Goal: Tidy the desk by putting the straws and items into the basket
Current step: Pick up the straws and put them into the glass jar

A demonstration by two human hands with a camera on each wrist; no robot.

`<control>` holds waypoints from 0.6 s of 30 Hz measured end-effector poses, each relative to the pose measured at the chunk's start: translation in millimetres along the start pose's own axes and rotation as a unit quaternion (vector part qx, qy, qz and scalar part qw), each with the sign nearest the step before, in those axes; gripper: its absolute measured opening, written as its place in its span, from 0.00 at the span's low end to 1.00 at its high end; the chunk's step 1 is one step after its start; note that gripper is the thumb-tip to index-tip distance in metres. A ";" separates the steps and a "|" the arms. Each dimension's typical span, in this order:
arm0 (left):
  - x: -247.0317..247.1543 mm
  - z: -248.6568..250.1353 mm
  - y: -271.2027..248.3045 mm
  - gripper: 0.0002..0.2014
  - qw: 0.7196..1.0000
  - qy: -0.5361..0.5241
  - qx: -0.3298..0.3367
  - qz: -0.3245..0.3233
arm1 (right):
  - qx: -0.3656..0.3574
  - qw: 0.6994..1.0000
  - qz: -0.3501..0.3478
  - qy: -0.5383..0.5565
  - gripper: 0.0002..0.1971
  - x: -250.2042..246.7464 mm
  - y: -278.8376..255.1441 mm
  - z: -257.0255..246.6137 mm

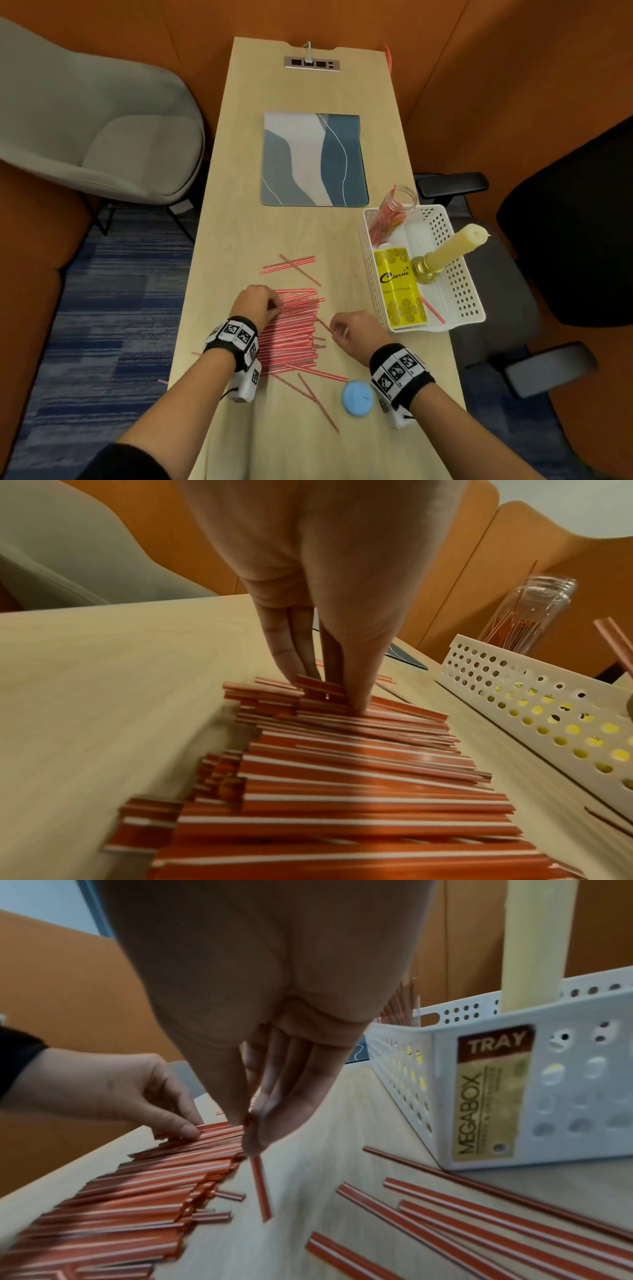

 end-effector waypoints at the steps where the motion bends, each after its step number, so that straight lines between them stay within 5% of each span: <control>1: -1.0 0.2 -0.7 0.03 1.000 0.001 0.000 0.002 | 0.010 1.000 0.009 0.020 0.06 -3.6 -1.7 3.6; 8: -17.7 17.5 -6.0 0.04 0.998 -0.005 0.057 0.034 | 0.008 0.997 0.030 0.074 0.02 -21.6 -7.1 7.0; 12: -63.6 51.8 -6.2 0.02 0.982 -0.099 0.118 0.107 | 0.003 0.967 0.196 0.163 0.02 -121.6 -23.5 3.6; 18: -145.2 133.3 7.0 0.03 0.937 -0.209 0.194 0.199 | -0.029 0.860 0.474 0.187 0.05 -285.5 -66.5 11.1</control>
Point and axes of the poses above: each hand's wrist, its own y-axis towards the middle knuckle, its own x-axis out of the palm, z = x × y, the point moved 9 cm from there along y, towards the middle knuckle, and after that the axes turned 7 degrees about -z, right-handed, at the moved point
